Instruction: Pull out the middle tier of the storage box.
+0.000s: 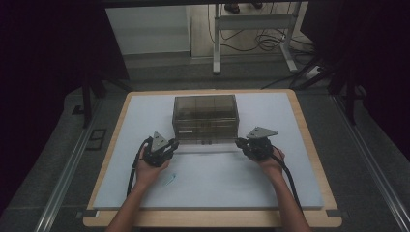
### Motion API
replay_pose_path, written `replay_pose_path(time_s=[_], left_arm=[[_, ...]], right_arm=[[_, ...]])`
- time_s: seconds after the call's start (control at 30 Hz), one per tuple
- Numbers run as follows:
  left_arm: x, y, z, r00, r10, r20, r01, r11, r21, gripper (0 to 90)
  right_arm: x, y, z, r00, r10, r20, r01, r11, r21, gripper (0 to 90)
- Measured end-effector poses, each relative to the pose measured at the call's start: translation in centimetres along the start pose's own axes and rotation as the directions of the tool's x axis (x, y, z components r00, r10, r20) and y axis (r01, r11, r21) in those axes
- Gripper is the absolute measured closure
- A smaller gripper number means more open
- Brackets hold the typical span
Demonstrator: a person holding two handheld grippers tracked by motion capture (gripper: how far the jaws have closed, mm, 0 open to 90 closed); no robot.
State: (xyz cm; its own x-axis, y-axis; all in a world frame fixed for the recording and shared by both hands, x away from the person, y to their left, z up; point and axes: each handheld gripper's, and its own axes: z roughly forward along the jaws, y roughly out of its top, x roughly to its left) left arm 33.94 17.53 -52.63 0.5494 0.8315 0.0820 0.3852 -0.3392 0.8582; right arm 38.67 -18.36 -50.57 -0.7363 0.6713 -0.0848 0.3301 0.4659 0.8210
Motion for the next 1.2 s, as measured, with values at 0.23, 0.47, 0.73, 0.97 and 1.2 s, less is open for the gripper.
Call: replay_pose_path(time_s=[0.23,0.47,0.73,0.97,1.2], left_arm=[[-0.3,-0.2,-0.3,1.0,0.005,0.001,-0.005,1.0,-0.002,76.5],[-0.5,-0.4,-0.6,1.0,0.001,0.004,-0.001,1.0,-0.006,76.6],[-0.8,-0.6,-0.9,1.0,0.003,0.006,-0.003,1.0,-0.008,76.8],[-1.0,-0.8,-1.2,1.0,0.005,0.006,-0.005,0.9999,-0.009,76.8],[-1.3,-1.1,-1.4,0.9999,0.005,0.009,-0.005,0.9999,-0.009,77.0]], right_arm=[[0.2,-0.3,-0.2,1.0,0.008,-0.002,-0.008,1.0,-0.01,77.7],[0.4,-0.5,-0.5,1.0,0.008,-0.004,-0.008,1.0,-0.014,77.8],[0.9,-0.8,-0.8,1.0,0.0,0.002,0.0,1.0,-0.018,77.8],[1.2,-1.1,-1.1,1.0,-0.001,0.001,0.001,1.0,-0.023,77.7],[1.4,-1.3,-1.3,1.0,-0.006,0.003,0.006,1.0,-0.022,77.7]])
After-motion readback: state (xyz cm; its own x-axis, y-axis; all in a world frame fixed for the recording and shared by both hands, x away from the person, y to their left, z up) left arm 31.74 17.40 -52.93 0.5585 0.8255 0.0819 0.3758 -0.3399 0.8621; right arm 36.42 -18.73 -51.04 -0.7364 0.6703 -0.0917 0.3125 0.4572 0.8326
